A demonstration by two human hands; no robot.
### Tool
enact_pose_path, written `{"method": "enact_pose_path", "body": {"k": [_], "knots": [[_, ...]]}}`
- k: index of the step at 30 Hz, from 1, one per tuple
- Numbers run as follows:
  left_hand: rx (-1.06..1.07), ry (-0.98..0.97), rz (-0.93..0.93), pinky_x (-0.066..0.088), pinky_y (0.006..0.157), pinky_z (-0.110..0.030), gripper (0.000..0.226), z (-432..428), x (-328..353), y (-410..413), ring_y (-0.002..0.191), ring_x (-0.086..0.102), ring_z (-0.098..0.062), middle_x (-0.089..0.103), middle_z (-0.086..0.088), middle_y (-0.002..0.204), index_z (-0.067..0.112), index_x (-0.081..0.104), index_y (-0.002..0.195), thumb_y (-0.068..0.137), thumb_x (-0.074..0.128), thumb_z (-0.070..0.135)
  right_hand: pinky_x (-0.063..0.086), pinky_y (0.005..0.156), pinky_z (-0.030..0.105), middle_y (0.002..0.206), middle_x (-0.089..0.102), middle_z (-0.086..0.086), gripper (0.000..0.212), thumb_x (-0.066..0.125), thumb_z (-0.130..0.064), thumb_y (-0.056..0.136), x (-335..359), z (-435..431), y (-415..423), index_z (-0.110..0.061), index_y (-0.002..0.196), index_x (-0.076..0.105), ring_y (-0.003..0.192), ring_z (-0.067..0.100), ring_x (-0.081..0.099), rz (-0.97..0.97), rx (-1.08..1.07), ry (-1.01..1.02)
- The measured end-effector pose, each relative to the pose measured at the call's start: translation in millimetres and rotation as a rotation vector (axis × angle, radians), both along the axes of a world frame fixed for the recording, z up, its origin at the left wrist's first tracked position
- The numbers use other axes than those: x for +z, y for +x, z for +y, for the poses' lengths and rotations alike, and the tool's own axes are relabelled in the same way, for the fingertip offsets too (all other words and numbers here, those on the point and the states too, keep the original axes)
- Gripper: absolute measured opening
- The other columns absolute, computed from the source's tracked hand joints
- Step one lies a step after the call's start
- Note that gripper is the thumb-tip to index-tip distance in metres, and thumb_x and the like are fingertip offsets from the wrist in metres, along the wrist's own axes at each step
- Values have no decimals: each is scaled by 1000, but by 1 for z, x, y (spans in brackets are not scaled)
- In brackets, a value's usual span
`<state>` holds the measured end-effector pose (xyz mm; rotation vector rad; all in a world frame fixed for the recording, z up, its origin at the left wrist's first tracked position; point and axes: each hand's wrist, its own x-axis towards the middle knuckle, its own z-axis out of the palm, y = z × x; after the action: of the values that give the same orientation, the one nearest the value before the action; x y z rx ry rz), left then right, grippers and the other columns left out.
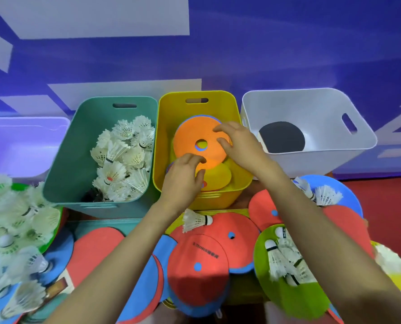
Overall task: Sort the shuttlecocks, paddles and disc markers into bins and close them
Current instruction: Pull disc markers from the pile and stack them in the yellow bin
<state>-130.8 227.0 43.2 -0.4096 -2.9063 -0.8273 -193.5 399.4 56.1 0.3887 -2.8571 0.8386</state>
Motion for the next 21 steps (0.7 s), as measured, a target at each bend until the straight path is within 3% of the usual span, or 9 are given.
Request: {"method": "enact_pose_path", "body": {"k": [3,6,8,10,13,16,21], "knots": [[-92,159,288,44,83,-36,18,4,-5,39,96,55,-24,59,-5,101,14,60,106,90,55,19,41,87,25,113,61,4,25,55,-20,92,8,16,69,-14,115,62,99,13,54,138,-25,-164],[-208,181,381,42,78,-32,14,9,-28,87,89,54,-23,54,-4,96,14,56,104,90,56,17,41,86,21,106,63,3,22,57,-19,89,-5,30,129,-11,108,64,96,12,55,156,-143,-276],[-214,76,300,43,78,-35,18,11,-54,109,91,52,-24,51,-4,100,15,55,105,88,55,18,41,88,23,104,62,2,22,55,-22,90,-24,40,163,-11,106,63,98,14,55,94,-190,-260],[-84,-1,140,45,82,-39,26,12,-82,119,95,51,-30,48,-9,106,14,56,105,79,56,15,42,87,29,105,60,5,23,53,-23,88,-47,51,191,-11,106,62,98,19,53,4,-232,-121],[221,89,-121,38,96,-46,38,16,-109,119,111,42,-44,40,-25,123,4,58,108,70,60,2,46,79,42,102,55,17,23,64,-12,81,-71,62,219,-5,103,60,94,36,52,-182,-336,129],[387,177,-311,28,104,-38,40,23,-115,115,122,36,-41,37,-27,131,5,59,112,73,63,1,44,78,44,102,53,22,30,65,-15,79,-78,63,235,-1,104,58,94,41,52,-331,-369,275],[438,293,-312,34,97,-33,29,24,-113,112,112,49,-34,54,-21,116,1,61,110,81,56,-1,43,87,38,126,43,11,47,54,-29,90,-79,62,244,-11,130,38,119,31,41,-508,-357,386]]}}
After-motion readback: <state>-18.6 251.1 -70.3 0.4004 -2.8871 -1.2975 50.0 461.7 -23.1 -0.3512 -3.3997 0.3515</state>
